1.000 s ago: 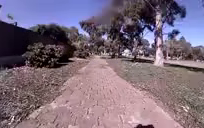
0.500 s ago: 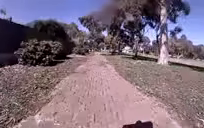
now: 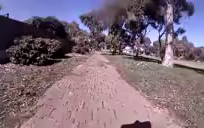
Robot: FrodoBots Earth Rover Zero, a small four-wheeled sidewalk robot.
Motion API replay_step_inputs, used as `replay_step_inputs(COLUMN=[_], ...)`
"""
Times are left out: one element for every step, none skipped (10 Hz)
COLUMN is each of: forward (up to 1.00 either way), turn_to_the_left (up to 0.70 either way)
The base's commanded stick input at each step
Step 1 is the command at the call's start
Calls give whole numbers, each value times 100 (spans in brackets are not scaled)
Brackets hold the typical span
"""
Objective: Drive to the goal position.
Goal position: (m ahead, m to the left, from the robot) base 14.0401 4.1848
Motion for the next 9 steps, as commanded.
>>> replay_step_inputs(forward=[70, 70, 70, 70, 70, 69, 69, -3, 3], turn_to_the_left=[0, 0, 0, 0, 0, 0, 0, 0, 0])
